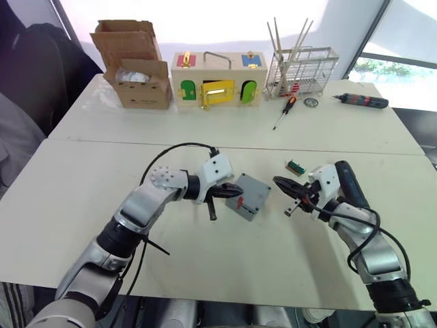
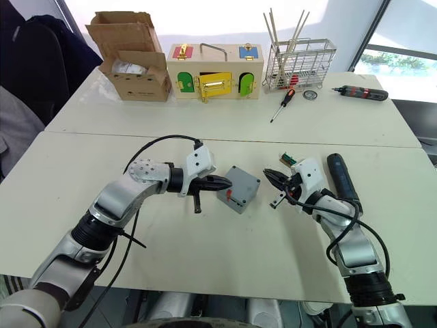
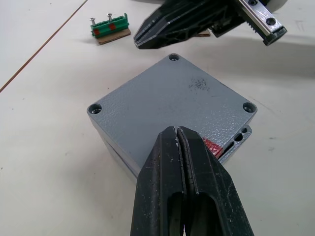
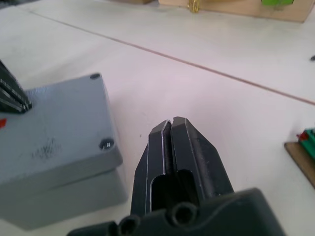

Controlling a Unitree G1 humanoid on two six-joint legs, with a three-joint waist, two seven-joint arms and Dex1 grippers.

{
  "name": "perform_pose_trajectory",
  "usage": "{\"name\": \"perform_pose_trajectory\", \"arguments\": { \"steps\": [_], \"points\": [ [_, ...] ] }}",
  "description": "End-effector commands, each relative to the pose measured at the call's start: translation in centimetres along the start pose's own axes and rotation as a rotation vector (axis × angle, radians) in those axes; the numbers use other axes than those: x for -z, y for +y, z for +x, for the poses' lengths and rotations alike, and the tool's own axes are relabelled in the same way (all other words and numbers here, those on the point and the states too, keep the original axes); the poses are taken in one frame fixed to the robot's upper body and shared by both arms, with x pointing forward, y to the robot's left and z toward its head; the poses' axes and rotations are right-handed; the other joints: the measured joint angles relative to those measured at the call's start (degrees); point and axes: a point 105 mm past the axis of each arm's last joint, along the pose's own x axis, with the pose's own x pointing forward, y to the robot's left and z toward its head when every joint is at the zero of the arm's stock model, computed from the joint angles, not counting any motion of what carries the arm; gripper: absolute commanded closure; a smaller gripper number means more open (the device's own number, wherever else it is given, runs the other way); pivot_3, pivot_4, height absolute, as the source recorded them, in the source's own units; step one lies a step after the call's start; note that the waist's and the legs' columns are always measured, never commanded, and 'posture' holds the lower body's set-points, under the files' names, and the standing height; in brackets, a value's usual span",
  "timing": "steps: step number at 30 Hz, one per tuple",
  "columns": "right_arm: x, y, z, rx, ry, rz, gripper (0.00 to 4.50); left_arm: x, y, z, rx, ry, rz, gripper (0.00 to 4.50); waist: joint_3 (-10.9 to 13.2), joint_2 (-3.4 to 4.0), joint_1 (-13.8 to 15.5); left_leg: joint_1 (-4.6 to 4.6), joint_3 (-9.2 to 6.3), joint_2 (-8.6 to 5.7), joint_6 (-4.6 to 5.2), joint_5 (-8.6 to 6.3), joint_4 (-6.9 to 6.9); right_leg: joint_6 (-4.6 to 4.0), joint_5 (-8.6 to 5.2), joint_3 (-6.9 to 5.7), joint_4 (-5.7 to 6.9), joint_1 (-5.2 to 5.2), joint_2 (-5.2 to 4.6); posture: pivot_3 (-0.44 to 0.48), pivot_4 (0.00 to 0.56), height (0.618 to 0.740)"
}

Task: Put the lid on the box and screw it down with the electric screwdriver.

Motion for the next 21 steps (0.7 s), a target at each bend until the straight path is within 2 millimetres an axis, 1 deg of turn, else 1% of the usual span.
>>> {"name": "perform_pose_trajectory", "arguments": {
  "steps": [1, 7, 21],
  "points": [
    [-1.3, 0.3, -0.2, -0.029, -0.062, 0.004, 4.45, 3.2, -0.4, 0.1, 0.007, 0.116, -0.059, 4.50, 0.00, 0.00, 0.01, 0.00, 0.00, 0.00, -0.01, 0.00, 0.00, 0.00, 0.00, 0.00, 0.00, 0.00, 0.00, 0.000, 0.150, 0.735],
    [-1.1, 1.8, -0.7, -0.102, -0.051, 0.039, 4.45, 3.2, -0.3, 0.1, 0.006, 0.112, -0.059, 4.50, 0.01, 0.01, 0.01, 0.00, 0.00, 0.00, -0.01, 0.01, 0.00, -0.01, 0.00, 0.01, 0.01, 0.01, 0.00, 0.000, 0.150, 0.735],
    [-1.2, 2.1, -0.8, -0.112, -0.045, 0.048, 4.45, 3.2, 0.0, 0.0, 0.006, 0.109, -0.042, 4.50, 0.01, 0.01, 0.02, 0.00, 0.00, 0.00, -0.02, 0.01, 0.00, -0.01, 0.00, 0.01, 0.01, -0.01, -0.06, 0.000, 0.150, 0.735]
  ]
}}
